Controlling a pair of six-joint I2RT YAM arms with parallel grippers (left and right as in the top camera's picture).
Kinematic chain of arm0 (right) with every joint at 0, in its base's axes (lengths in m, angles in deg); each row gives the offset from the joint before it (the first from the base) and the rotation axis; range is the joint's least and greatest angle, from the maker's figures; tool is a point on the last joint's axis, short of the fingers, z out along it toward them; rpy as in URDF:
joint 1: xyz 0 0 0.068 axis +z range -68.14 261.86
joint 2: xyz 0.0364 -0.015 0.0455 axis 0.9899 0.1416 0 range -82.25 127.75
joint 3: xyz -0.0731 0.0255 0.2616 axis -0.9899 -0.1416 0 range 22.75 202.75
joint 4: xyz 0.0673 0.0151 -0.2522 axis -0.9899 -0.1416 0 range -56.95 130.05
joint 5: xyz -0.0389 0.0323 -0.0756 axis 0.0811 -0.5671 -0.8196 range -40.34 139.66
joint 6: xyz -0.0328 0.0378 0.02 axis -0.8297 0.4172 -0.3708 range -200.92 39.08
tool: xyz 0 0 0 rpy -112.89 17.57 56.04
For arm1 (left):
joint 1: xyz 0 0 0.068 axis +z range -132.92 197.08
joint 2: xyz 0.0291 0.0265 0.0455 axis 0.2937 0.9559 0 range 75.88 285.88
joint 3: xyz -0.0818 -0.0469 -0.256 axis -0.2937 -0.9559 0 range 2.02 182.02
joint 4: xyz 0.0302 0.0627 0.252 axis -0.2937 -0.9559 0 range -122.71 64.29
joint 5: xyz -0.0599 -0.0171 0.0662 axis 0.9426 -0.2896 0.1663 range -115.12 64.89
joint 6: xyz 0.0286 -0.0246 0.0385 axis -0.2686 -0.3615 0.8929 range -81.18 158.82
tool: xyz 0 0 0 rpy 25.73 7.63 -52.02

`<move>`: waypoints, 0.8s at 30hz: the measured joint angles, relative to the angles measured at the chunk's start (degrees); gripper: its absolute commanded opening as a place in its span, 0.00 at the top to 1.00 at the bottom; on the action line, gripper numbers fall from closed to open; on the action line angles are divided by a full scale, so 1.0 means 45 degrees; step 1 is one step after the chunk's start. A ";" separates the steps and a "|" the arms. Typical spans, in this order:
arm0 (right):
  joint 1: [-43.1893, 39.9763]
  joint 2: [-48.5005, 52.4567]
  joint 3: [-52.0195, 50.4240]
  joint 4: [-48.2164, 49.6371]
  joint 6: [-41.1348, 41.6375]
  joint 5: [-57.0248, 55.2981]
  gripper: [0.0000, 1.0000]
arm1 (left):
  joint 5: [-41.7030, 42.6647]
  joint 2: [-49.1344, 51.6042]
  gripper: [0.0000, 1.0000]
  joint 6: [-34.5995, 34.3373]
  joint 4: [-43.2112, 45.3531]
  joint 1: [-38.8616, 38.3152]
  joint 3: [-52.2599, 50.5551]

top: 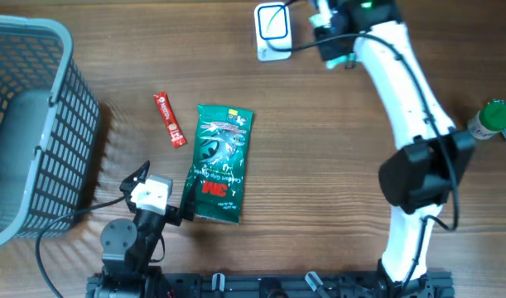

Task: Scan the item barcode
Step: 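Carry the wipes pack to the far right and release it, then reach the right gripper down and grasp the green 3M glove bag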

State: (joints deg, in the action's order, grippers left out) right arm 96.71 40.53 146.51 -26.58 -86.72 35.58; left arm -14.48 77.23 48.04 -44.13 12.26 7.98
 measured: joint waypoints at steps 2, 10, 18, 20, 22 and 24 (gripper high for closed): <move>-0.0704 -0.0073 0.0024 -0.0631 -0.0083 -0.0695 0.96 | 0.0000 0.0000 0.00 0.0000 0.0005 0.0000 0.0000; -0.5775 -0.0073 0.0005 0.0607 -0.0559 -0.2696 0.96 | 0.0005 0.0000 0.00 0.0000 0.0000 0.0000 0.0000; -1.1181 -0.0063 -0.0087 0.3084 -0.3920 -0.1350 0.95 | 0.0000 0.0000 0.00 0.0000 0.0000 0.0000 0.0000; -1.2264 0.0170 -0.0087 0.3551 -0.4488 -0.0758 0.95 | 0.0005 0.0000 0.00 0.0000 0.0000 0.0000 0.0000; -1.3002 0.0578 -0.0087 0.3677 -0.5260 -0.0379 0.95 | 0.0000 0.0000 0.00 0.0000 0.0000 0.0000 0.0000; -1.3746 0.1525 -0.0092 0.3876 -0.6834 0.0185 0.96 | 0.0000 0.0000 0.00 0.0000 0.0000 0.0000 0.0000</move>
State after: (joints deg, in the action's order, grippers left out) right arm 34.85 47.39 146.10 -9.14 -117.47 36.41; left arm -14.48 77.23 48.04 -44.13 12.26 7.98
